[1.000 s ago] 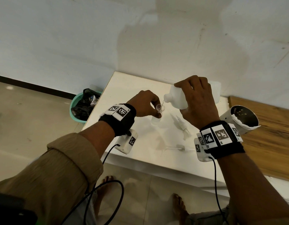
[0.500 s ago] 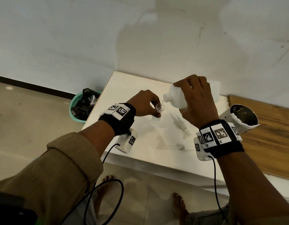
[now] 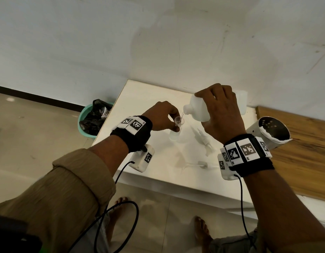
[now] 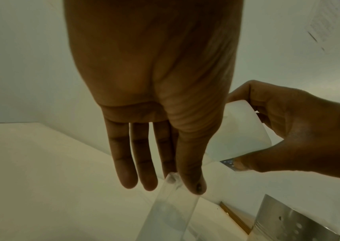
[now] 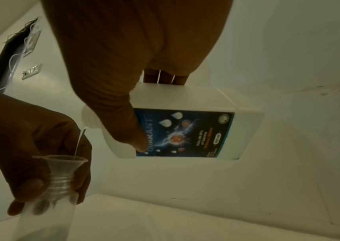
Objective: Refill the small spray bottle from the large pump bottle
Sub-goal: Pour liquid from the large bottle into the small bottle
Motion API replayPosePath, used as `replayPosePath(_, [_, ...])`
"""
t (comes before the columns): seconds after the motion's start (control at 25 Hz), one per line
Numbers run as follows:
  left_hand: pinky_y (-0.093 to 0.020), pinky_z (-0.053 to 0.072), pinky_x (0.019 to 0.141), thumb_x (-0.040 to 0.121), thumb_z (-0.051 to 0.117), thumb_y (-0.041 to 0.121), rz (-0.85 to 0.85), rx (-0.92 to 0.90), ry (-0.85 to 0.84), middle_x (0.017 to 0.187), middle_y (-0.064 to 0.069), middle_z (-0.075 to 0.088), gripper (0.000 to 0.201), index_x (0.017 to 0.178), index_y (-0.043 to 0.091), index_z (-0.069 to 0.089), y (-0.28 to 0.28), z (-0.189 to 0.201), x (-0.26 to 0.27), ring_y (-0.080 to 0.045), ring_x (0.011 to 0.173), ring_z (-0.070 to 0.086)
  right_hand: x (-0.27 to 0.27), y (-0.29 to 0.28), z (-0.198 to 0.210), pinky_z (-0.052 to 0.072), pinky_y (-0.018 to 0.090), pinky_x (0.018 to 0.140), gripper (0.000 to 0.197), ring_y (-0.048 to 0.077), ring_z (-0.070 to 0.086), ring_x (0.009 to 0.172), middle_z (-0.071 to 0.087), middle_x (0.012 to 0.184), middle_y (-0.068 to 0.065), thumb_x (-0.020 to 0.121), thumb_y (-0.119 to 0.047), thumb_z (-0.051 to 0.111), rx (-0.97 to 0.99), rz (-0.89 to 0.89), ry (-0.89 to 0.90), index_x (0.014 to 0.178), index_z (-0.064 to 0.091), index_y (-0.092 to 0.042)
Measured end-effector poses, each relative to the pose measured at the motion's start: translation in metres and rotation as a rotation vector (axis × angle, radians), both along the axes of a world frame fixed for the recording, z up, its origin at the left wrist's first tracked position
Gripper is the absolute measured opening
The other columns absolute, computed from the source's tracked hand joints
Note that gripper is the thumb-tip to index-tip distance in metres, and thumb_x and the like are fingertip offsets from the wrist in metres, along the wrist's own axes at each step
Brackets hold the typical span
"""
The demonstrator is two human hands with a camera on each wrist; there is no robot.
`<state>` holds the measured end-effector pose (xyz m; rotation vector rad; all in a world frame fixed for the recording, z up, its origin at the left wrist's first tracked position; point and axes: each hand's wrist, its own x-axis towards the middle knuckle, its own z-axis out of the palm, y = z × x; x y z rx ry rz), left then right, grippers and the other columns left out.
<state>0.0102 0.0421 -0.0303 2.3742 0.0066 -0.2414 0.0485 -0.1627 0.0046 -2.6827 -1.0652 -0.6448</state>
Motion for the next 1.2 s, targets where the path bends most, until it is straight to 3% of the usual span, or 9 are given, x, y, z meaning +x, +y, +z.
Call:
replayPosePath(0.24, [-0.022,0.036,0.069,0.074,0.083,0.024,-0.004,0.006,0.003,0.107,0.006,0.067,0.027,0.098,0.019,0.071,0.0000,0.0002,0.0002,-0.003,0.078,0.051,0.0000,0.0000,-0.0008,0.038,0.036,0.085,0.065,0.029,0.044,0.105,0.052,0.113,0.007,0.056,-0.003,0.076,-0.002,0.000,-0.008,0.117,0.057,-0.016])
replayPosePath(0.48, [-0.014,0.033,0.061,0.075,0.082,0.022,-0.023,0.018,0.001,0.100,0.009,0.064,0.025,0.097,0.018,0.070,0.0001,0.0005,-0.0006,0.007,0.072,0.049,0.0000,0.0000,-0.0016,0.037,0.035,0.085,0.065,0.028,0.044,0.104,0.051,0.112,0.006,0.055,-0.003,0.076,-0.004,0.001,-0.016,0.116,0.057,-0.016])
replayPosePath(0.68, [-0.017,0.035,0.062,0.075,0.082,0.023,-0.021,0.023,0.006,0.105,0.006,0.067,0.026,0.098,0.018,0.070,-0.0006,0.0013,-0.0008,-0.002,0.076,0.051,0.0004,0.0003,-0.0017,0.036,0.034,0.085,0.065,0.028,0.044,0.105,0.051,0.113,0.006,0.055,-0.004,0.077,-0.015,-0.002,-0.015,0.116,0.057,-0.017])
replayPosePath(0.88, [-0.023,0.036,0.073,0.075,0.082,0.024,-0.020,0.034,0.014,0.111,0.003,0.065,0.028,0.100,0.019,0.070,-0.0016,0.0016,-0.0013,-0.011,0.086,0.052,0.0008,-0.0001,-0.0016,0.036,0.035,0.084,0.064,0.029,0.045,0.105,0.052,0.113,0.006,0.056,-0.005,0.077,-0.012,-0.001,-0.024,0.116,0.057,-0.017])
replayPosePath(1.04, [-0.017,0.034,0.063,0.075,0.082,0.023,-0.021,0.033,0.014,0.104,0.007,0.066,0.027,0.099,0.019,0.070,-0.0012,0.0015,-0.0009,-0.010,0.085,0.052,0.0005,0.0002,-0.0013,0.037,0.035,0.084,0.065,0.029,0.045,0.105,0.052,0.113,0.007,0.056,-0.005,0.077,-0.018,-0.003,-0.019,0.116,0.057,-0.017])
replayPosePath(1.2, [-0.014,0.033,0.061,0.075,0.082,0.022,-0.017,0.031,0.020,0.099,0.010,0.063,0.029,0.102,0.019,0.071,-0.0010,0.0018,-0.0011,-0.006,0.080,0.052,-0.0001,0.0006,-0.0012,0.037,0.035,0.084,0.064,0.029,0.045,0.105,0.051,0.112,0.006,0.056,-0.005,0.077,-0.017,-0.003,-0.024,0.115,0.057,-0.017])
